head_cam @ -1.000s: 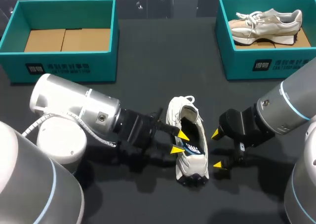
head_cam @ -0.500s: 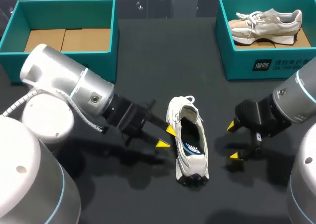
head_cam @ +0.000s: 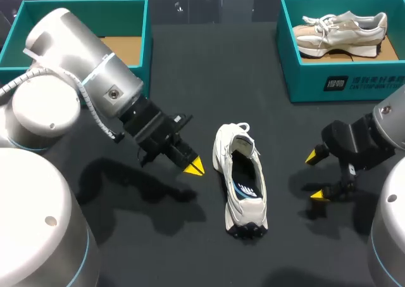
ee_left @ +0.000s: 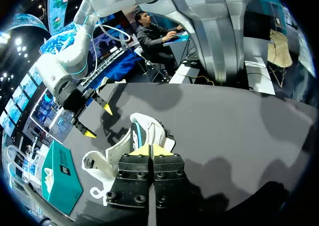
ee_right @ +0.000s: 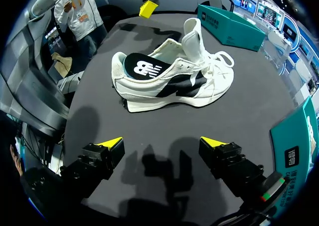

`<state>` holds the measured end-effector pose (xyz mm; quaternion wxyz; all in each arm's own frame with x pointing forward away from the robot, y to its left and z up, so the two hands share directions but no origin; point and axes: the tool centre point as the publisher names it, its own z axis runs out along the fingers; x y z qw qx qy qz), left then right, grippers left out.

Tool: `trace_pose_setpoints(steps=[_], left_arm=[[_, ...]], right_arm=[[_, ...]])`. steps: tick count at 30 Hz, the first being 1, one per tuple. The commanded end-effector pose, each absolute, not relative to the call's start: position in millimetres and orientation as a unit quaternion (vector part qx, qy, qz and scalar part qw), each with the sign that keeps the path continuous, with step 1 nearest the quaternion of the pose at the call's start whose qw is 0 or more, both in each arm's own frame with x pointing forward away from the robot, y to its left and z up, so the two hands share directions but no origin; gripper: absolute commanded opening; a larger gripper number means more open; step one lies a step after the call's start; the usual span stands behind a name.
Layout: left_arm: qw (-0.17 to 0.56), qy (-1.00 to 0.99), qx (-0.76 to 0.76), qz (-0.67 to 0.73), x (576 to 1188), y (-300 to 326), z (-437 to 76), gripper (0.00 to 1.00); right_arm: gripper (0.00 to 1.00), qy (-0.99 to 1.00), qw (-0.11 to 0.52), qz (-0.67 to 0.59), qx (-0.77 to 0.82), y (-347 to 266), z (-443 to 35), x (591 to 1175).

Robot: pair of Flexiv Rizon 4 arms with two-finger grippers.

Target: Take the shoe out of the shoebox, open the shoe tongue, remove and reinsert the insole, then place the shoe into the shoebox

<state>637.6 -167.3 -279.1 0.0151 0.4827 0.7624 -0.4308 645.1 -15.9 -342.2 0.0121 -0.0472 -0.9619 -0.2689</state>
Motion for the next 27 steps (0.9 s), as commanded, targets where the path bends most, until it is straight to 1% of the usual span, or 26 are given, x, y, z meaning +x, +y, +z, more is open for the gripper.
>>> trace_pose_setpoints(steps=[1, 5, 13, 21, 27], left_arm=[[-0.012, 0.763, 0.497, -0.414, 640, -168, -276, 0.0], [-0.012, 0.763, 0.497, -0.414, 640, -168, -276, 0.0], [-0.045, 0.742, 0.566, -0.356, 641, -170, -265, 0.0], [-0.074, 0.72, 0.623, -0.298, 636, -190, -260, 0.0], [-0.09, 0.701, 0.667, -0.236, 637, -207, -258, 0.0]], right_arm=[[1.0, -0.962, 0.01, -0.267, -0.048, -16, -341, 642], [1.0, -0.962, 0.01, -0.267, -0.048, -16, -341, 642], [1.0, -0.965, 0.032, -0.255, -0.045, -51, -327, 651], [1.0, -0.962, 0.042, -0.265, -0.059, -79, -329, 653], [1.0, -0.962, 0.042, -0.265, -0.059, -79, -329, 653]])
